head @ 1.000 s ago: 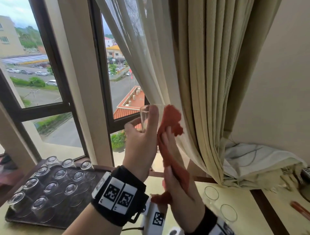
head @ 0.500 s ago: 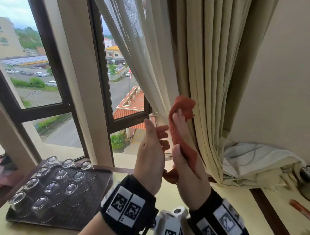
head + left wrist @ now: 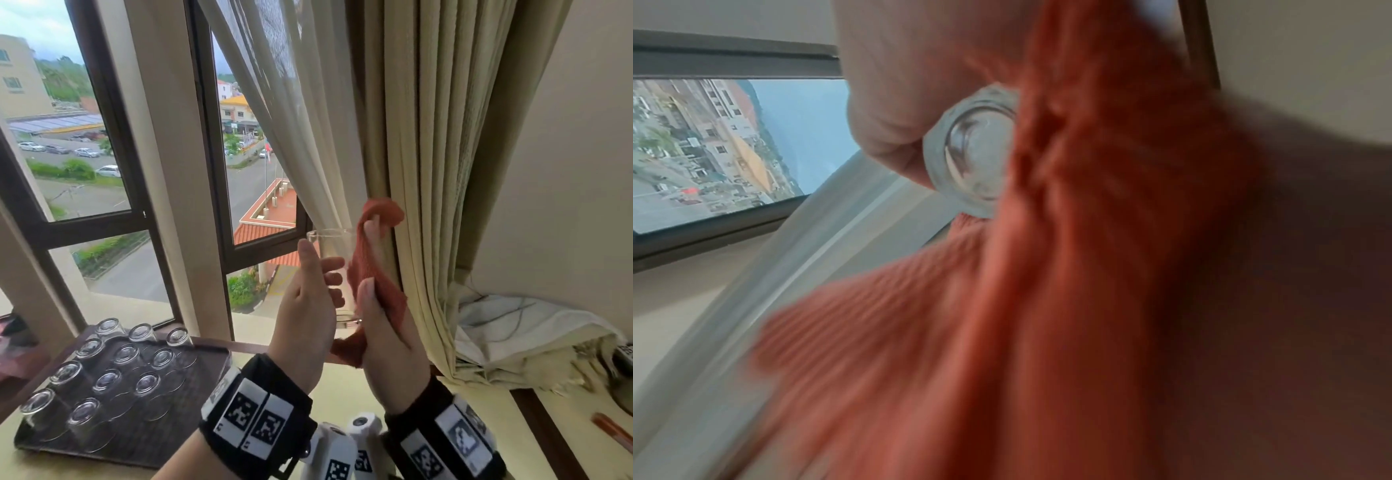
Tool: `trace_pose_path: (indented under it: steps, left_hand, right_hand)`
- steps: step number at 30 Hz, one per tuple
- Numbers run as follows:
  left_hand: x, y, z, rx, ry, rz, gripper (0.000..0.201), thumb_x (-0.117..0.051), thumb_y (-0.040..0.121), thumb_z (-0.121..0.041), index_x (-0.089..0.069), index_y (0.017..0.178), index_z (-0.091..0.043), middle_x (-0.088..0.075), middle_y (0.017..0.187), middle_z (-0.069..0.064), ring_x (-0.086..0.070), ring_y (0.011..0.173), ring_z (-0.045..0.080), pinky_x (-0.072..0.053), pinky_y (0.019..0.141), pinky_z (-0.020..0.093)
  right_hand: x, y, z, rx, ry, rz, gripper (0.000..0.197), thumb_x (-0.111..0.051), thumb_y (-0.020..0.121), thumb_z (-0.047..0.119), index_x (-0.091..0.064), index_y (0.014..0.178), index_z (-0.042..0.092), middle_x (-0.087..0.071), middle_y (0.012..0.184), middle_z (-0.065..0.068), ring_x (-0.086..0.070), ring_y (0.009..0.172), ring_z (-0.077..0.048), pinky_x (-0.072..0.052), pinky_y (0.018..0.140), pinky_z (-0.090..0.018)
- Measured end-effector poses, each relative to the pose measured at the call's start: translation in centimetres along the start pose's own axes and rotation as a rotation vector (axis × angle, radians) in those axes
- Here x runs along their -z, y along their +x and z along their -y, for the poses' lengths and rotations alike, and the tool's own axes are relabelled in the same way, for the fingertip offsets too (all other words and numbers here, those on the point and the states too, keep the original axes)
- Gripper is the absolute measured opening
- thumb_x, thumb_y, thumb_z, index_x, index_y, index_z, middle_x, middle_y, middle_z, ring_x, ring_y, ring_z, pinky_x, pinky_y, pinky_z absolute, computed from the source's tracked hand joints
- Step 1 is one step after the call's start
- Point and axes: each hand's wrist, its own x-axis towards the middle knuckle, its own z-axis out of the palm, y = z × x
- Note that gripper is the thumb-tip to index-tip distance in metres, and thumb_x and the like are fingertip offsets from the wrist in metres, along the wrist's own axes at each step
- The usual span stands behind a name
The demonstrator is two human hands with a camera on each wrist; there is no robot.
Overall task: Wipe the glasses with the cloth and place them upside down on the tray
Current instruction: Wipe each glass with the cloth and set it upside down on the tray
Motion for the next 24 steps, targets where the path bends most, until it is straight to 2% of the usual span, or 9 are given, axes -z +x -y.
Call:
trace_pose_path:
  steps: [3,5,8,10,12,14,19,22,24]
  left_hand:
    - [0.9,0.8,-0.8,-0.026,0.002,-0.013,0.079,-0.027,0.103,-0.079,-0.083,0.099,-0.024,-0.080,0.106,0.016,-0.076,0.106,0.036,-0.057,0.102,0.059]
    - [1.7,1.4,-1.2,-0.027,0.012,-0.043,0.079,-0.028,0.100,-0.083,-0.082,0.103,-0.024,-0.080,0.109,0.013,-0.075,0.111,0.030,-0.055,0.105,0.054]
    - [2.0,1.8,-1.1,-0.010,0.032,-0.073,0.077,-0.029,0.101,-0.077,-0.076,0.114,-0.019,-0.075,0.115,0.015,-0.070,0.108,0.026,-0.058,0.101,0.046]
    - [1.8,1.6,-0.9,0.022,0.035,-0.048,0.078,-0.029,0.099,-0.077,-0.077,0.112,-0.016,-0.073,0.115,0.021,-0.070,0.105,0.033,-0.058,0.098,0.049]
    - [1.4,1.3,-0.5,0.034,0.027,-0.027,0.083,-0.029,0.096,-0.080,-0.077,0.111,-0.013,-0.074,0.113,0.023,-0.072,0.108,0.039,-0.061,0.097,0.051]
    - [1.0,1.2,-0.2,0.027,0.013,-0.017,0.086,-0.028,0.096,-0.082,-0.077,0.112,-0.012,-0.075,0.112,0.024,-0.072,0.109,0.042,-0.059,0.100,0.056]
    - [0.8,1.5,-0.4,-0.036,0.001,-0.019,0.104,-0.025,0.076,-0.104,-0.081,0.110,-0.022,-0.075,0.106,0.012,-0.073,0.107,0.034,-0.057,0.105,0.055]
    - [1.9,2.3,-0.9,-0.061,0.082,-0.025,0.125,-0.039,0.059,-0.112,-0.072,0.123,-0.010,-0.078,0.104,0.015,-0.078,0.097,0.021,-0.061,0.092,0.039]
    - [2.4,2.4,-1.1,-0.023,0.065,-0.068,0.121,-0.065,0.056,-0.103,-0.063,0.130,-0.008,-0.075,0.090,0.004,-0.076,0.078,0.009,-0.059,0.078,0.032]
  right_hand:
    - [0.1,-2.2,-1.8,0.181,-0.381,0.106,0.053,-0.038,0.111,0.035,-0.029,0.163,0.036,-0.022,0.170,0.026,-0.019,0.161,-0.010,-0.036,0.122,-0.058]
    - [0.4,-3.4,-3.4,0.136,-0.489,0.142,0.058,-0.039,0.109,0.038,-0.027,0.165,0.036,-0.014,0.173,0.025,-0.007,0.163,-0.012,-0.037,0.116,-0.070]
    - [0.4,-3.6,-3.9,-0.069,-0.344,0.094,0.055,-0.044,0.105,0.052,-0.029,0.157,0.057,-0.027,0.171,0.015,-0.042,0.151,-0.024,-0.059,0.089,-0.067]
    - [0.7,-2.6,-3.6,-0.185,-0.225,0.021,0.057,-0.050,0.097,0.061,-0.041,0.153,0.054,-0.058,0.147,-0.009,-0.067,0.117,-0.039,-0.062,0.077,-0.065]
    - [0.9,-1.0,-2.9,-0.180,-0.150,-0.049,0.046,-0.052,0.098,0.057,-0.058,0.142,0.044,-0.071,0.118,-0.012,-0.070,0.104,-0.043,-0.064,0.075,-0.059]
    - [0.9,0.4,-1.9,-0.116,-0.126,-0.058,0.039,-0.048,0.101,0.049,-0.063,0.136,0.044,-0.076,0.114,0.005,-0.074,0.108,-0.024,-0.064,0.081,-0.041]
    - [0.3,-1.0,-2.4,0.005,-0.168,0.028,0.045,-0.048,0.106,0.043,-0.046,0.146,0.063,-0.066,0.110,0.027,-0.060,0.099,0.008,-0.058,0.089,-0.032]
    - [0.5,-3.5,-4.1,-0.023,-0.236,0.066,0.044,-0.046,0.105,0.053,-0.047,0.148,0.058,-0.054,0.125,0.025,-0.047,0.119,-0.007,-0.039,0.105,-0.046]
    - [0.8,-4.1,-4.8,-0.066,-0.226,0.084,0.053,-0.045,0.105,0.050,-0.039,0.157,0.049,-0.053,0.152,0.012,-0.052,0.138,-0.028,-0.042,0.113,-0.061]
